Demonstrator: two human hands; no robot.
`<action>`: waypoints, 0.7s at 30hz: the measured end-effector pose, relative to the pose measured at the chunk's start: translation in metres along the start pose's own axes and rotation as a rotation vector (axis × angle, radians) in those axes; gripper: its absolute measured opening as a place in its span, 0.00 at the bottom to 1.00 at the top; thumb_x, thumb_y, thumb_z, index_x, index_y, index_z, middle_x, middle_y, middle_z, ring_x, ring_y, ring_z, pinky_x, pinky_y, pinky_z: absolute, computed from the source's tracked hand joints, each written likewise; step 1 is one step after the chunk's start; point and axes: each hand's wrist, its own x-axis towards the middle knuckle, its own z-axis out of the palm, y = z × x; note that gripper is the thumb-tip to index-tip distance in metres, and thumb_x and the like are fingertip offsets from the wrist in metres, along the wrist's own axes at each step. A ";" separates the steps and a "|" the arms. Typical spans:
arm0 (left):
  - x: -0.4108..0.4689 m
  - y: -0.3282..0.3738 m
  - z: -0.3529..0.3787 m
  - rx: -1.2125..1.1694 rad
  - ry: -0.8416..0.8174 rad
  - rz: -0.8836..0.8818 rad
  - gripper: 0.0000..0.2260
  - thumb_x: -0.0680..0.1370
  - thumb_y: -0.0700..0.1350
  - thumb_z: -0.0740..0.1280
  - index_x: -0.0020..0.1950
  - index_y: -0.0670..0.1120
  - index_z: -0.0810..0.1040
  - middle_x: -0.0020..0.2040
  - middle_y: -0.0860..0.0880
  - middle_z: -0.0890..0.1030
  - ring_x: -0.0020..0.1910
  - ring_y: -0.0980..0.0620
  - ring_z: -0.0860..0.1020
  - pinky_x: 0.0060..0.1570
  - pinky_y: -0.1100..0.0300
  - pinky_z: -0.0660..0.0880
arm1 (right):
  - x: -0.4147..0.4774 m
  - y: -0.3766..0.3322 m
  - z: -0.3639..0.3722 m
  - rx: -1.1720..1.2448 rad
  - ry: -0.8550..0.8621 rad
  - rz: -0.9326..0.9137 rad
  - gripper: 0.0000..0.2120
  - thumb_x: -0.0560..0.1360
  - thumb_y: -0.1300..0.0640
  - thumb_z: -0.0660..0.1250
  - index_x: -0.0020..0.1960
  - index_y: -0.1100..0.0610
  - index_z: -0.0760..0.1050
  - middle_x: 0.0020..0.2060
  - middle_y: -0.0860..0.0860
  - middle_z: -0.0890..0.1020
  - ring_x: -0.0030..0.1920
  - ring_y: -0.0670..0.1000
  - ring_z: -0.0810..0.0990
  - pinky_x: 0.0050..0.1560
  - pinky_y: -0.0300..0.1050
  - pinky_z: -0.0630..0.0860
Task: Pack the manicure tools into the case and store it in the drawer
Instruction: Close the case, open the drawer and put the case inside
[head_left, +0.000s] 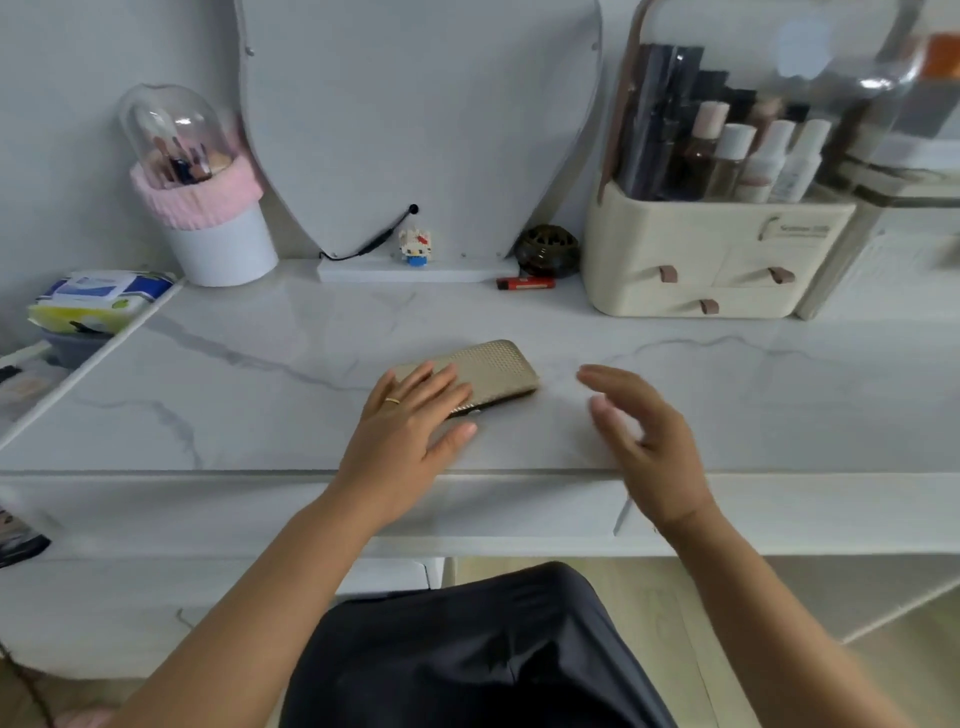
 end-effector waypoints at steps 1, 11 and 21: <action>0.002 0.009 0.002 -0.005 0.003 0.019 0.33 0.75 0.67 0.40 0.71 0.54 0.66 0.74 0.55 0.62 0.74 0.60 0.52 0.73 0.58 0.41 | -0.017 0.003 -0.012 0.010 0.189 0.026 0.09 0.77 0.55 0.64 0.54 0.54 0.79 0.54 0.46 0.79 0.55 0.38 0.76 0.55 0.31 0.71; 0.027 0.135 0.066 -0.020 -0.095 0.305 0.27 0.78 0.60 0.48 0.68 0.47 0.72 0.69 0.49 0.72 0.70 0.50 0.68 0.69 0.53 0.61 | -0.103 0.119 -0.066 0.792 0.703 0.915 0.05 0.78 0.60 0.60 0.50 0.61 0.72 0.46 0.57 0.75 0.46 0.53 0.78 0.49 0.44 0.75; 0.017 0.153 0.077 0.079 -0.088 0.258 0.33 0.76 0.65 0.40 0.74 0.50 0.61 0.75 0.53 0.62 0.75 0.53 0.58 0.71 0.58 0.49 | -0.104 0.119 -0.082 1.442 0.605 1.017 0.29 0.76 0.51 0.62 0.72 0.62 0.60 0.67 0.55 0.69 0.69 0.55 0.68 0.64 0.51 0.68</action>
